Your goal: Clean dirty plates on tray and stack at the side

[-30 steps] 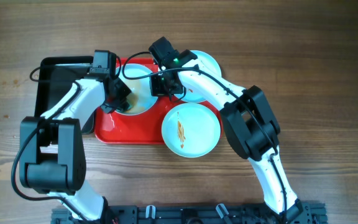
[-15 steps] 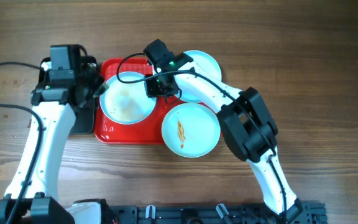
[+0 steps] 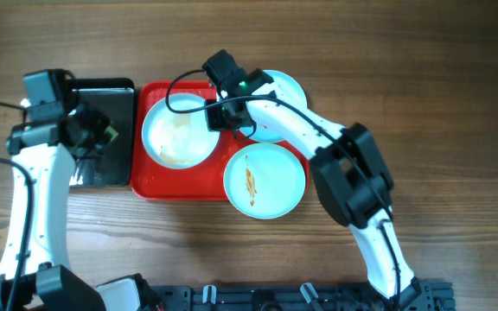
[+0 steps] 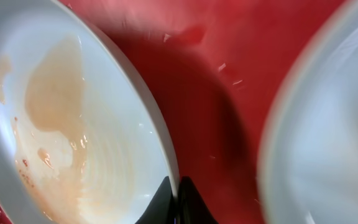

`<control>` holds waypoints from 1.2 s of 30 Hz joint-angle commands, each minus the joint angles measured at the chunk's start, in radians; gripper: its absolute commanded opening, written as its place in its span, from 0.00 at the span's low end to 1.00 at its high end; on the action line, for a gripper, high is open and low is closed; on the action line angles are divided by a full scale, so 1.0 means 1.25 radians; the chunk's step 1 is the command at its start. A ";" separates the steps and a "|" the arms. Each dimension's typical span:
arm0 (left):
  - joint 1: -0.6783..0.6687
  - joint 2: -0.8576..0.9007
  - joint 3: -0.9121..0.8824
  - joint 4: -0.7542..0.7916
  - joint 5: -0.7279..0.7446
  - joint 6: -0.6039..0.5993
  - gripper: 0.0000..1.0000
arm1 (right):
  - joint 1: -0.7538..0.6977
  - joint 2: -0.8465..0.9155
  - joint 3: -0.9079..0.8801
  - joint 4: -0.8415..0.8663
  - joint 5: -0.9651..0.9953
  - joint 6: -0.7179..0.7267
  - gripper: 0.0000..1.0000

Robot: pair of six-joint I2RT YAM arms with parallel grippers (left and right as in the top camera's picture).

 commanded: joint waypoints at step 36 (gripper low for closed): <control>0.126 0.002 0.002 -0.026 0.126 0.042 0.04 | 0.269 -0.188 0.002 0.341 1.010 -0.576 0.04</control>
